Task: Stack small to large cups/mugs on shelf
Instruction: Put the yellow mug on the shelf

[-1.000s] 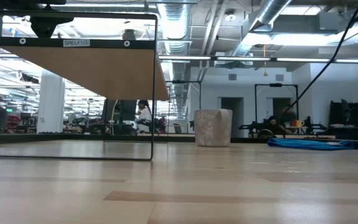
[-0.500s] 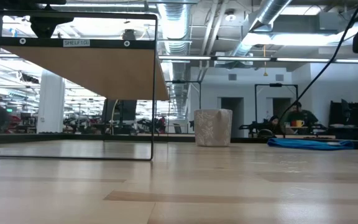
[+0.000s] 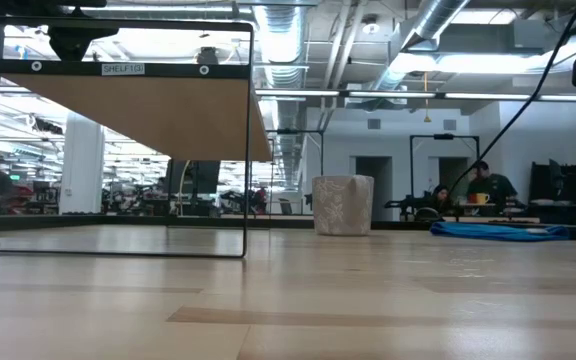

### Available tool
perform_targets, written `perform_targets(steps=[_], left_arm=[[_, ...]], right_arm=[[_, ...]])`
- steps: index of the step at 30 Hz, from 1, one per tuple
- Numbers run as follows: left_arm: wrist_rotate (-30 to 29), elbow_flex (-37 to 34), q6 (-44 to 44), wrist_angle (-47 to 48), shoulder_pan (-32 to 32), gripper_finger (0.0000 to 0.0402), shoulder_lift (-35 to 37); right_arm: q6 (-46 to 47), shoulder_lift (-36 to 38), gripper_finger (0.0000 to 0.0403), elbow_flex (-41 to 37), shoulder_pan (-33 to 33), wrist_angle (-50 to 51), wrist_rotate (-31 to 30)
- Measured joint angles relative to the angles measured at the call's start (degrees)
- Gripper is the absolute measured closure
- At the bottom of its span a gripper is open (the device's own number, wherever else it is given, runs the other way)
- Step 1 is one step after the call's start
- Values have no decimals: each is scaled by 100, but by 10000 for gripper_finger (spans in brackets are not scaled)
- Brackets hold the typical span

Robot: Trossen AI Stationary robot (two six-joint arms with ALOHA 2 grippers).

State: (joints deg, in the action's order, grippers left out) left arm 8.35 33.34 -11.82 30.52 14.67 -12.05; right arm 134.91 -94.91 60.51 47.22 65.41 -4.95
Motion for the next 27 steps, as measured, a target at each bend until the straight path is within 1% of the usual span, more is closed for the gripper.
perform_targets(steps=[5,8,11,17,19,21,23,27], left_arm=[[-1,0,-1,0,1,208,-1],[1,0,-1,0,-1,208,0],[1,0,0,0,1,208,-2],[1,0,-94,0,0,208,0],[1,0,-100,0,0,208,-1],[3,0,-109,0,-1,208,-2],[3,0,-111,0,1,208,-2],[1,0,-106,-2,-1,208,0]], right_arm=[[6,0,144,0,-2,0,3],[46,0,159,0,-9,23,31],[52,-1,192,2,-9,48,36],[79,-2,278,2,38,79,66],[52,-2,295,2,74,62,59],[52,-2,300,2,113,63,95],[52,-2,296,2,152,63,131],[53,-2,256,2,188,81,258]])
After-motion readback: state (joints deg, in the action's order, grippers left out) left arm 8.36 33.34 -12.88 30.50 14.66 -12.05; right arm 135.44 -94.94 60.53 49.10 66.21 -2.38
